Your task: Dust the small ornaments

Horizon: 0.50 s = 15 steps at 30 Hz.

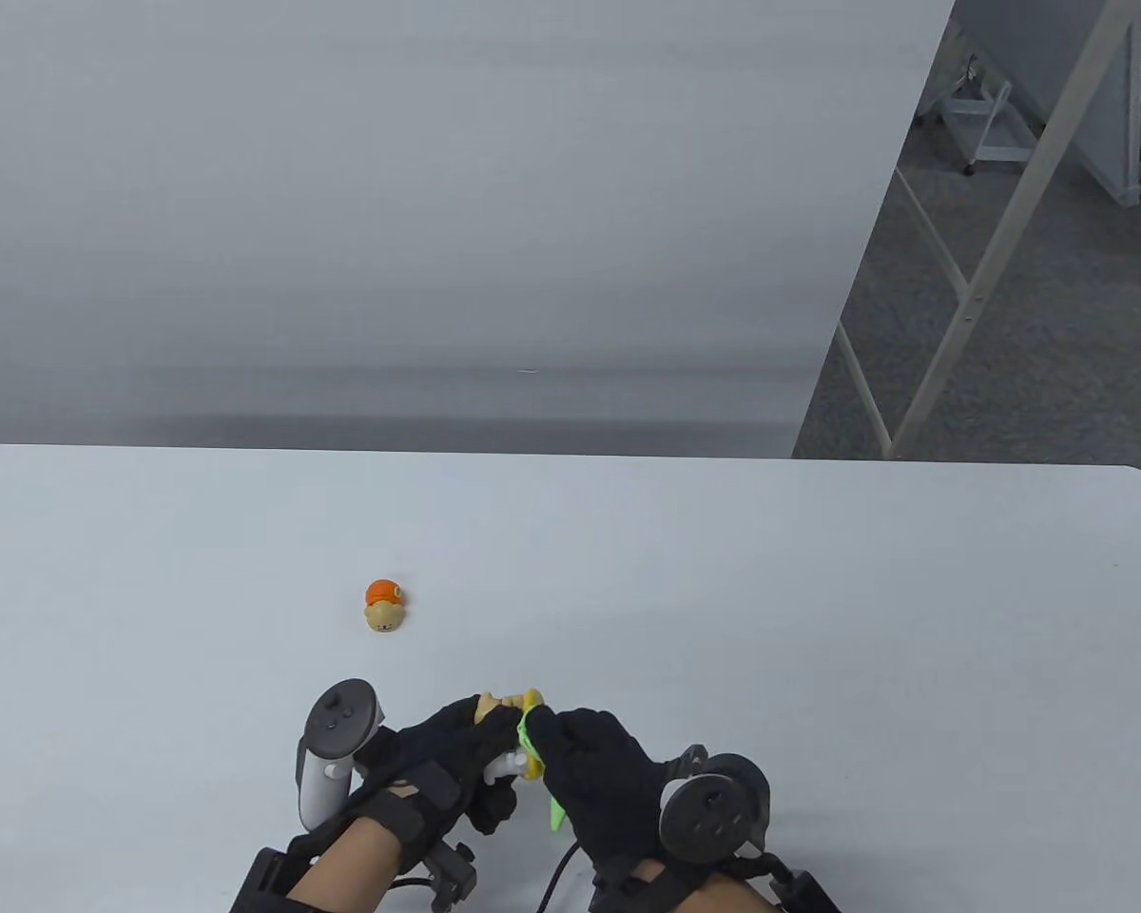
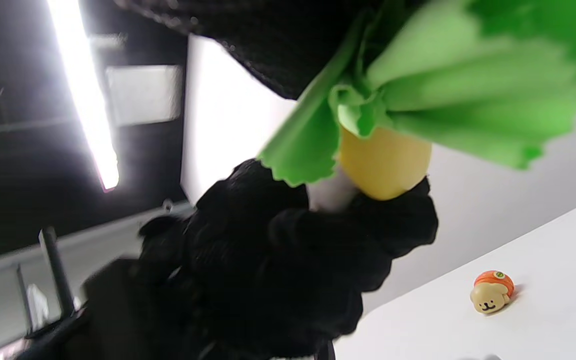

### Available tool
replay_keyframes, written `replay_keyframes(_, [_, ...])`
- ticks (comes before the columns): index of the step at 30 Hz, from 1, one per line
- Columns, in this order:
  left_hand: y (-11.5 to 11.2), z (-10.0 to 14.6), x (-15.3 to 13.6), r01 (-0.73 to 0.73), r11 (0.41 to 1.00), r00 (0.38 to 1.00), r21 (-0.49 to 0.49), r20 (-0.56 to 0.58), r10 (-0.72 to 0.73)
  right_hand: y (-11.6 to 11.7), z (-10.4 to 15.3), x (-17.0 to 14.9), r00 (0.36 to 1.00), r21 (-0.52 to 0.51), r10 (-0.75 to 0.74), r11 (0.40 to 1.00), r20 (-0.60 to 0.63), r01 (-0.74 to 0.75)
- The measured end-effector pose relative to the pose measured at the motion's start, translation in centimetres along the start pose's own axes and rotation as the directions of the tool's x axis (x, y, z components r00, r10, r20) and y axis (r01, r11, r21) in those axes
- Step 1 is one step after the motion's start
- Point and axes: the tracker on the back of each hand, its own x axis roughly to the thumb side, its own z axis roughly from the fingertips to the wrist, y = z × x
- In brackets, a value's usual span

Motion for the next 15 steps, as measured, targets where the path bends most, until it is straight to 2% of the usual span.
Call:
replay_keyframes(1, [0.2, 0.0, -0.1, -0.016, 1.0, 1.0, 0.018, -0.003, 0.016, 0.3, 0.0, 0.3, 1.0, 0.023, 0.023, 0.999, 0.014, -0.024])
replay_keyframes(4, [0.2, -0.1, -0.3, -0.015, 1.0, 1.0, 0.002, 0.01, 0.015, 0.4, -0.1, 0.1, 0.999, -0.003, 0.031, 1.0, 0.015, -0.031])
replay_keyframes(6, [-0.1, -0.3, -0.2, -0.067, 0.996, 0.997, -0.058, 0.028, 0.069, 0.1, -0.1, 0.1, 0.999, -0.035, 0.033, 0.999, 0.015, -0.033])
replay_keyframes(9, [-1.2, -0.5, 0.2, -0.045, 0.982, 0.997, -0.185, 0.053, 0.056, -0.9, -0.2, -0.5, 0.999, -0.098, 0.045, 0.994, -0.025, -0.047])
replay_keyframes(11, [-1.7, -0.7, 0.5, -0.054, 0.962, 0.996, -0.269, 0.059, 0.072, -1.8, -0.1, -1.5, 0.996, -0.121, -0.021, 0.993, -0.084, 0.011])
replay_keyframes(13, [-1.7, -0.9, 1.0, -0.025, 0.946, 0.996, -0.324, 0.068, 0.05, -2.1, 0.2, -2.0, 0.99, -0.128, -0.1, 0.988, -0.1, 0.087])
replay_keyframes(15, [-1.6, -0.9, 1.1, -0.001, 0.946, 0.997, -0.324, 0.079, 0.028, -2.0, 0.2, -1.7, 0.992, -0.127, -0.079, 0.99, -0.097, 0.066])
